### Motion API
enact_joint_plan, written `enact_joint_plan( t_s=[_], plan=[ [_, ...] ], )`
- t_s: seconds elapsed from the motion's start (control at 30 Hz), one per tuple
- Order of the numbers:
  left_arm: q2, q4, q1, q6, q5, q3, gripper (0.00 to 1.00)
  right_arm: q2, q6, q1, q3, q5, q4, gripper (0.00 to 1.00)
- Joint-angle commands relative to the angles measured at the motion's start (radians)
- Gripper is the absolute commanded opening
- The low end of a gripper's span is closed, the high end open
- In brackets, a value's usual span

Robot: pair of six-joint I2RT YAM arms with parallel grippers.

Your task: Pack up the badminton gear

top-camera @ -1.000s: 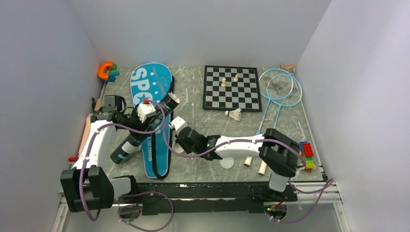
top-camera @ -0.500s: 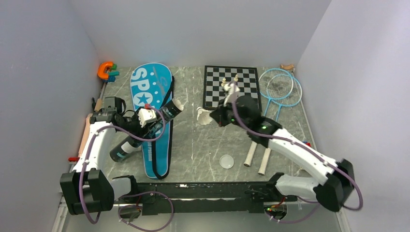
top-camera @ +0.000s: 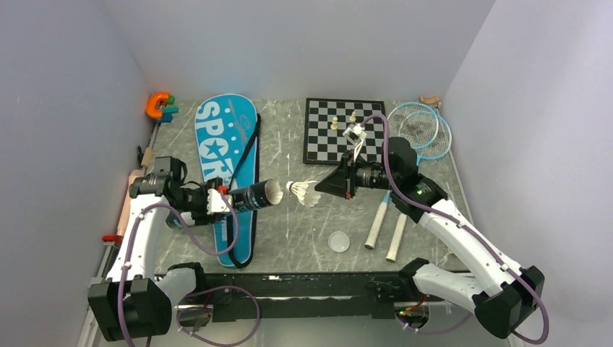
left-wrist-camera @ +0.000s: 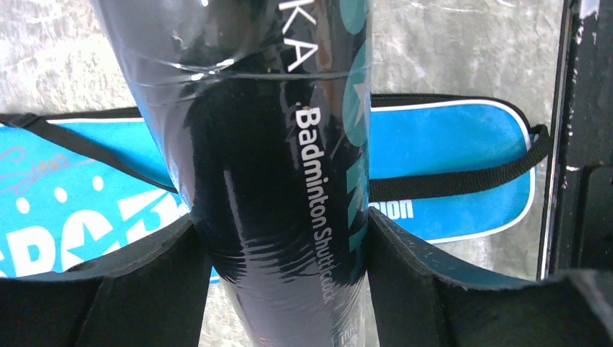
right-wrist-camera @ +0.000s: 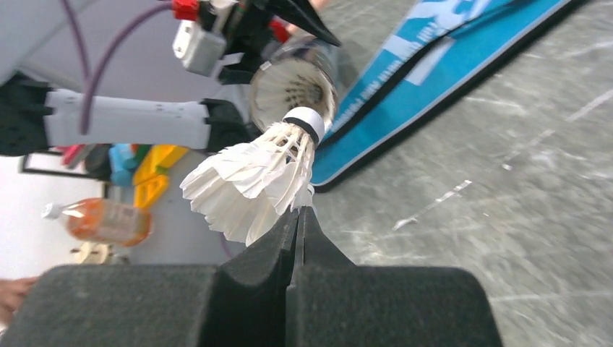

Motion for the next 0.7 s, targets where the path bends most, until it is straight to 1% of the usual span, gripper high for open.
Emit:
enact_joint_plan(
  t_s=[0.0, 0.07, 0.23, 0.33, 0.47, 0.67],
  plan=[
    [-0.018, -0.093, 0.003, 0.184, 0.049, 0.026, 0.00, 0.020, 0.079, -0.004, 0.011, -0.177, 0.130, 0.00],
    [-0.019, -0.076, 0.001, 0.165, 0.050, 0.029, 0.00, 0.045, 0.098, -0.005, 0.015, -0.210, 0.160, 0.00],
    [-0.028, -0.050, -0.012, 0.129, 0.051, 0.025, 0.00, 0.090, 0.099, -0.002, 0.044, -0.229, 0.156, 0.00],
    [-0.033, -0.048, -0.021, 0.130, 0.046, 0.018, 0.00, 0.116, 0.088, 0.000, 0.050, -0.218, 0.132, 0.00],
    [-0.040, -0.031, -0.043, 0.111, 0.034, 0.005, 0.00, 0.151, 0.102, 0.012, 0.059, -0.197, 0.146, 0.00],
    [-0.044, -0.013, -0.083, 0.071, 0.021, 0.000, 0.00, 0.227, 0.094, 0.066, 0.111, -0.138, 0.136, 0.00]
  ],
)
